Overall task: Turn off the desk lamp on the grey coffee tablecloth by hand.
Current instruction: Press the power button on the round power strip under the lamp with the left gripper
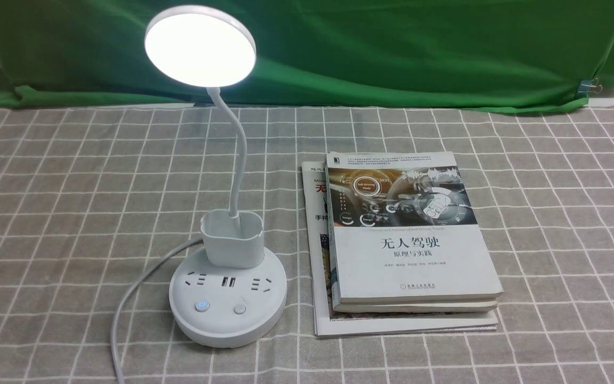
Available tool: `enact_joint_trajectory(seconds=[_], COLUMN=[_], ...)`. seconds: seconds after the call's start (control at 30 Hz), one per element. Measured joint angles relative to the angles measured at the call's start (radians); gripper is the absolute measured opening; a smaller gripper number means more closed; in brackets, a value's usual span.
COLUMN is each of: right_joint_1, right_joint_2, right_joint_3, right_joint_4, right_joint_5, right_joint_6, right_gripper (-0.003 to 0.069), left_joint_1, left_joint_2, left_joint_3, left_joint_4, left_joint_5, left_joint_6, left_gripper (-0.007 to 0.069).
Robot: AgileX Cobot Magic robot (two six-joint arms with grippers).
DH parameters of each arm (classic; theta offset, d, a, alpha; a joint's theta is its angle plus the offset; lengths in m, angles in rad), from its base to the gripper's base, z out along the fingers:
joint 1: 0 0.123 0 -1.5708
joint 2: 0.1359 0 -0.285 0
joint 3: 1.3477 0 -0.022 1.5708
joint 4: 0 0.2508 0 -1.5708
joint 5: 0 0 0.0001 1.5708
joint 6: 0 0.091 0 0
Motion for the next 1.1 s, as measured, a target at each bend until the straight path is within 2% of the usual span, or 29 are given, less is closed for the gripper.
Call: enact_joint_trajectory(seconds=[0.2,0.3,0.33,0.37,0.6,0.73,0.77,0.83,0.87,0.93,1.03,1.1], right_joint_1=[0.000,0.000,0.000,0.000,0.000,0.000,0.000,0.000,0.000,0.000,0.000,0.000], right_joint_2=[0.000,0.000,0.000,0.000,0.000,0.000,0.000,0.000,0.000,0.000,0.000,0.000], right_joint_3=[0.000,0.000,0.000,0.000,0.000,0.000,0.000,0.000,0.000,0.000,0.000,0.000], right_joint_4=[0.000,0.000,0.000,0.000,0.000,0.000,0.000,0.000,0.000,0.000,0.000,0.000], right_joint_5=[0.000,0.000,0.000,0.000,0.000,0.000,0.000,0.000,0.000,0.000,0.000,0.000], right_joint_6=[0.000,0.000,0.000,0.000,0.000,0.000,0.000,0.000,0.000,0.000,0.000,0.000], right_gripper=[0.0035,0.0035,0.0035,0.0035,0.0035,0.0035,0.0035,0.0035,0.0035,0.0035,0.0035,0.0035], left_joint_1=[0.000,0.000,0.000,0.000,0.000,0.000,0.000,0.000,0.000,0.000,0.000,0.000], left_joint_2=[0.000,0.000,0.000,0.000,0.000,0.014,0.057,0.102,0.177,0.273,0.460,0.558], left_joint_3=[0.000,0.000,0.000,0.000,0.000,-0.078,-0.152,-0.202,-0.283,-0.382,-0.515,-0.583], left_joint_4=[-0.006,-0.131,-0.131,-0.184,-0.157,-0.108,-0.056,-0.018,0.022,0.051,0.066,0.068], left_joint_5=[0.000,-0.033,-0.038,-0.081,-0.196,-0.049,0.071,0.169,0.300,0.435,0.635,0.716], left_joint_6=[-0.010,-0.137,-0.146,-0.211,-0.274,-0.274,-0.274,-0.274,-0.274,-0.263,-0.188,-0.128], left_gripper=[0.0001,0.0001,0.0001,0.0001,0.0001,0.0001,0.0001,0.0001,0.0001,0.0001,0.0001,0.0001])
